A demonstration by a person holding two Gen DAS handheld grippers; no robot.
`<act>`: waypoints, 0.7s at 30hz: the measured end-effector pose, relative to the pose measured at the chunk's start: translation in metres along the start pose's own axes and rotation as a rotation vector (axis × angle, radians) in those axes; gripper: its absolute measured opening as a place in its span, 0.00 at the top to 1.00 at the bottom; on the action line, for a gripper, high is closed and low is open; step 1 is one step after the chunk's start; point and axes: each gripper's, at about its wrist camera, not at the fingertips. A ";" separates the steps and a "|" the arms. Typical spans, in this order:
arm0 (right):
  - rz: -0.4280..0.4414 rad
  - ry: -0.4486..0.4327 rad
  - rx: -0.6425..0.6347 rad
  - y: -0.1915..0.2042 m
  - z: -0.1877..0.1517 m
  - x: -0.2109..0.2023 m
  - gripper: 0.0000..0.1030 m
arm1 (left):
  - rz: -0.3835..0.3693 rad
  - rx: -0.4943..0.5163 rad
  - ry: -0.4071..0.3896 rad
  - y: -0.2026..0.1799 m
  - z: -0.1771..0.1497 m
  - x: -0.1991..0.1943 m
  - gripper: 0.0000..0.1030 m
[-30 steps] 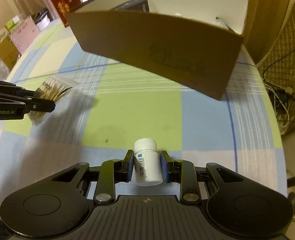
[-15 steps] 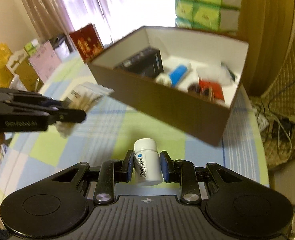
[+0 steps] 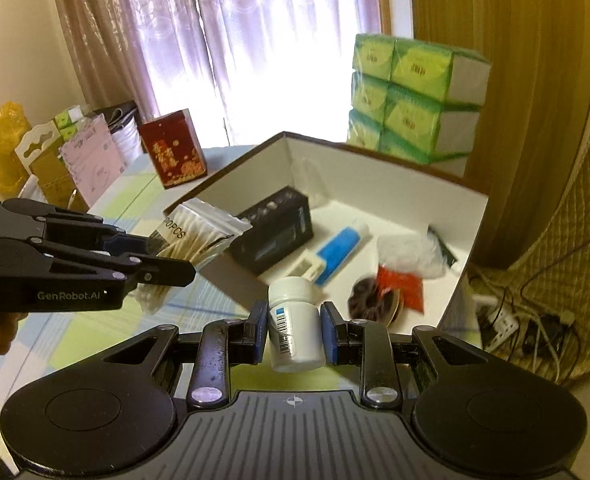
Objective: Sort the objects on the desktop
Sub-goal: 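Lift the cotton swab bag and pill bottle and carry both over the brown box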
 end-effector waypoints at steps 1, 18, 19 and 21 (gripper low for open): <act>-0.002 -0.001 -0.002 -0.003 0.002 0.001 0.75 | 0.000 0.001 -0.004 0.000 0.004 0.001 0.80; -0.037 0.042 0.014 -0.069 0.043 0.069 0.75 | -0.011 0.021 0.014 0.006 0.079 0.072 0.80; -0.040 0.046 0.017 -0.074 0.045 0.074 0.75 | -0.010 0.020 0.019 0.007 0.083 0.078 0.80; -0.041 0.053 0.026 -0.084 0.051 0.085 0.75 | -0.003 0.018 0.034 0.010 0.091 0.093 0.80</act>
Point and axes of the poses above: each gripper's, at about its wrist camera, not at the fingertips, and x roughly the way its jaws point, y to its left, z to its top, and after that the axes turned 9 degrees about -x, right-handed
